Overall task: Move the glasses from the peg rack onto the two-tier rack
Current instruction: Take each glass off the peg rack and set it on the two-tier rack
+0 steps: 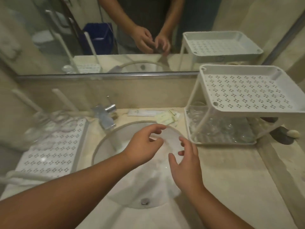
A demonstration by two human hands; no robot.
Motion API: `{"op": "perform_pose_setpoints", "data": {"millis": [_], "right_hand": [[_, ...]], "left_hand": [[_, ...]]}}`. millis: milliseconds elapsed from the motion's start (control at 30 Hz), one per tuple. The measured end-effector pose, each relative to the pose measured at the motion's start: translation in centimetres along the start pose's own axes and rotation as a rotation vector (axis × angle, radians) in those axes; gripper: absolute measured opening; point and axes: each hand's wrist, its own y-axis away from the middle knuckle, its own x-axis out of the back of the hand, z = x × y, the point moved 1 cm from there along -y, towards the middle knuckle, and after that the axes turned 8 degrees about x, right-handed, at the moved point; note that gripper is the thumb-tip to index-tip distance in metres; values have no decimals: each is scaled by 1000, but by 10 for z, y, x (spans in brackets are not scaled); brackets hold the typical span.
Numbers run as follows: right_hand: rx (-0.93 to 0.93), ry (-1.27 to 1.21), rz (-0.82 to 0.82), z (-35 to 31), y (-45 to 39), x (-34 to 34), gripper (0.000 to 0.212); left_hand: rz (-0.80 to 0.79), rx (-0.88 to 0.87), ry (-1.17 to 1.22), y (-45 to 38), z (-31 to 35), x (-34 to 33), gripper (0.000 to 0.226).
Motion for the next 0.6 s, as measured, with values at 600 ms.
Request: {"op": "perform_pose_setpoints", "data": {"millis": [600], "right_hand": [[403,-84,-398,-179,-3,-156,68]], "left_hand": [[331,-32,-105,90,-55,234,55]]}}
